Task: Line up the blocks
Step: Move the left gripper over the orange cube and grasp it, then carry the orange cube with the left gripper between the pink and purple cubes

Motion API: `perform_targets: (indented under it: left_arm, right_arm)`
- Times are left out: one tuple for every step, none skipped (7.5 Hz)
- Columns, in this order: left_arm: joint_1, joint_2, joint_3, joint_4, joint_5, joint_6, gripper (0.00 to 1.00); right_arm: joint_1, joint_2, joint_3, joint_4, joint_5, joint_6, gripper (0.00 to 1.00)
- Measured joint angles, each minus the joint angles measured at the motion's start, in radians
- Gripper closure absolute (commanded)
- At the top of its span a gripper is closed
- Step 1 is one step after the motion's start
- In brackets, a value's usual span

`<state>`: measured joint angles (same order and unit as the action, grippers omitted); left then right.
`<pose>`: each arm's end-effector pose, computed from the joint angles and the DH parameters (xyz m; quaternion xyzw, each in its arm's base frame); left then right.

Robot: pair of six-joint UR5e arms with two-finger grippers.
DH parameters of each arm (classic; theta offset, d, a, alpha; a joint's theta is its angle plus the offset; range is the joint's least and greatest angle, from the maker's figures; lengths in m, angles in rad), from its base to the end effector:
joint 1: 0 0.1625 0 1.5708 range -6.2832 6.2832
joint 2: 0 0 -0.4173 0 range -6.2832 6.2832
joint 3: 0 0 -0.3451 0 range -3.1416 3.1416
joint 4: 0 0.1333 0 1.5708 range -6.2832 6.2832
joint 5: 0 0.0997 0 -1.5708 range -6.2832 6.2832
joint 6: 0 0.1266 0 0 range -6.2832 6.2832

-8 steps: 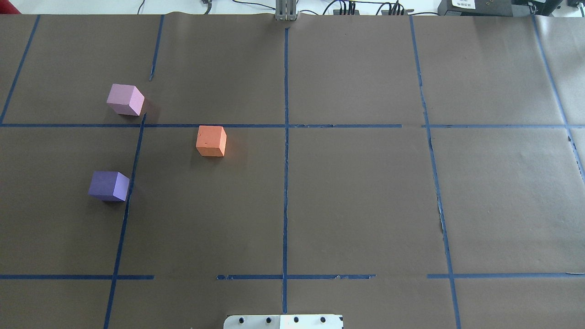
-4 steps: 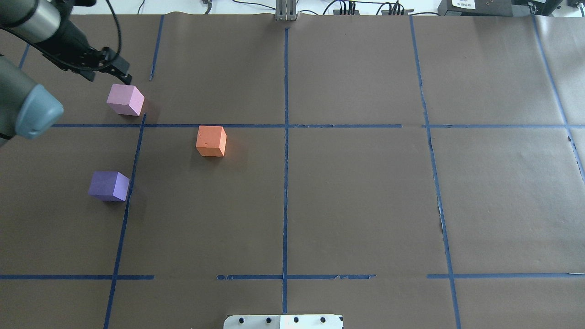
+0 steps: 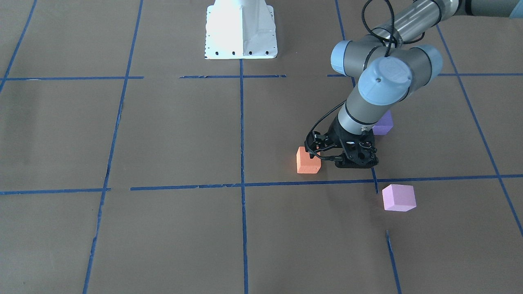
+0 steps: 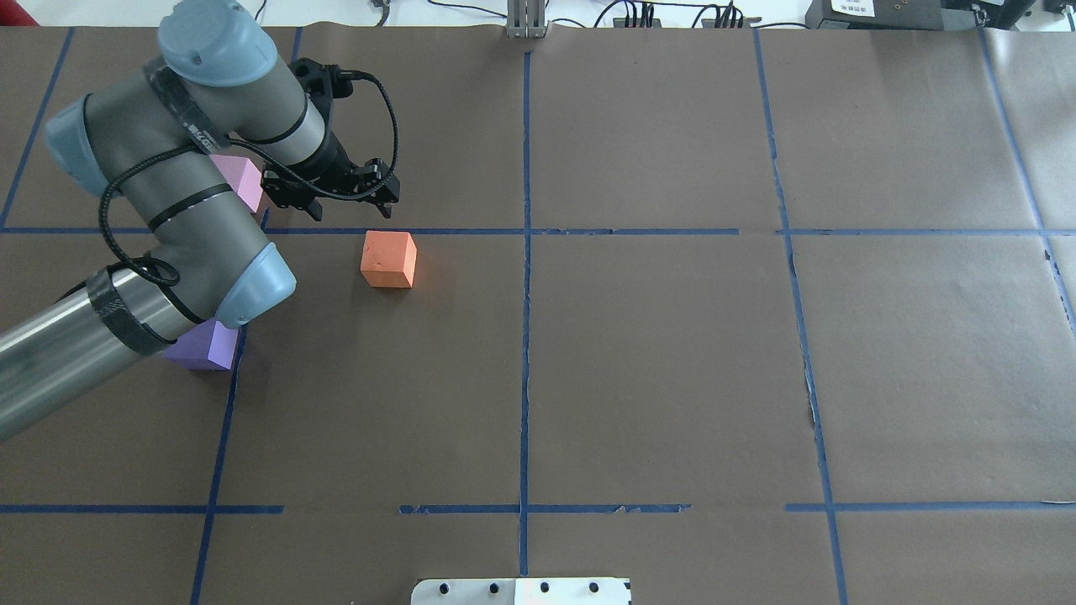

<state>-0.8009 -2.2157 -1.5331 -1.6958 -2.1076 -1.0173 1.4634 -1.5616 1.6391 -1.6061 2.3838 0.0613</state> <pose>0.4249 -0.5368 0.3133 0.0233 0.4242 -0.0169 0.9051 -0.0073 -0.4530 0.6358 -0.0140 -0.3955 -0.0295 0.9179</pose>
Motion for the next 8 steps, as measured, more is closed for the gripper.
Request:
perform_targets:
  left_arm:
    - [0.025, -0.014, 0.029, -0.018, 0.034, -0.026, 0.00]
    - [0.042, -0.018, 0.055, -0.053, 0.059, -0.044, 0.00]
    - [0.053, -0.020, 0.078, -0.081, 0.070, -0.057, 0.00]
    - [0.067, -0.020, 0.093, -0.096, 0.074, -0.065, 0.00]
    - [0.080, -0.018, 0.108, -0.107, 0.076, -0.070, 0.01]
    - [0.092, -0.015, 0.125, -0.124, 0.077, -0.073, 0.09]
    - [0.098, -0.012, 0.142, -0.143, 0.078, -0.074, 0.44]
    - [0.100, -0.011, 0.153, -0.156, 0.078, -0.074, 0.52]
  right_arm:
    - [0.000, 0.000, 0.000, 0.000, 0.000, 0.000, 0.00]
    - [0.000, 0.000, 0.000, 0.000, 0.000, 0.000, 0.00]
    - [0.000, 0.000, 0.000, 0.000, 0.000, 0.000, 0.00]
    - [0.000, 0.000, 0.000, 0.000, 0.000, 0.000, 0.00]
    - [0.000, 0.000, 0.000, 0.000, 0.000, 0.000, 0.00]
    - [0.000, 0.000, 0.000, 0.000, 0.000, 0.000, 0.00]
    - [0.000, 0.000, 0.000, 0.000, 0.000, 0.000, 0.00]
    - [0.000, 0.000, 0.000, 0.000, 0.000, 0.000, 0.00]
